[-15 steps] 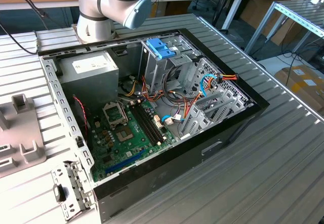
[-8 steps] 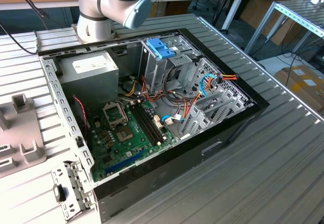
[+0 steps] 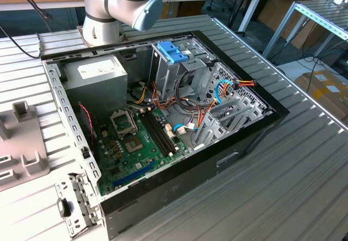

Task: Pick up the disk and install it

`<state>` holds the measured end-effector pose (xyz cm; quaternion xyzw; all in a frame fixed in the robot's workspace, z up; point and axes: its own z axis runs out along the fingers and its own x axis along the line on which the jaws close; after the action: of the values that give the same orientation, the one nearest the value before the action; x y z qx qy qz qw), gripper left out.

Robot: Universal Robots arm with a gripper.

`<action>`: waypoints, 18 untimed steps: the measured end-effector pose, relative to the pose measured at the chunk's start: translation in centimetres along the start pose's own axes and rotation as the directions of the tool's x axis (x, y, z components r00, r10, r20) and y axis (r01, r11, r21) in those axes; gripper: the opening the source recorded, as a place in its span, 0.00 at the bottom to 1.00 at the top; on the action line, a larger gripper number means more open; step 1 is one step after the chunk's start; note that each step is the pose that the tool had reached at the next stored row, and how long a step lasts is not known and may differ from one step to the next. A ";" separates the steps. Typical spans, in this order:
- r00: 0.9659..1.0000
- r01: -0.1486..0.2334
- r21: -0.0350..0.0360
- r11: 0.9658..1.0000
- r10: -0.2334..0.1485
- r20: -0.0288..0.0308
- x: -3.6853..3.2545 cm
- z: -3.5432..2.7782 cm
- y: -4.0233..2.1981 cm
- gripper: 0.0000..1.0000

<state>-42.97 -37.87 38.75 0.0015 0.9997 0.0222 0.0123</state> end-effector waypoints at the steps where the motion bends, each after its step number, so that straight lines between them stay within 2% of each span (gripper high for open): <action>1: 1.000 0.005 0.000 1.000 -0.005 0.000 0.00 0.00 0.00 0.11; 18: 0.998 0.059 -0.001 0.998 -0.059 -0.003 0.00 0.00 0.00 0.11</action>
<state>-42.98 -37.87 38.76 -0.0280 0.9993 0.0225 0.0116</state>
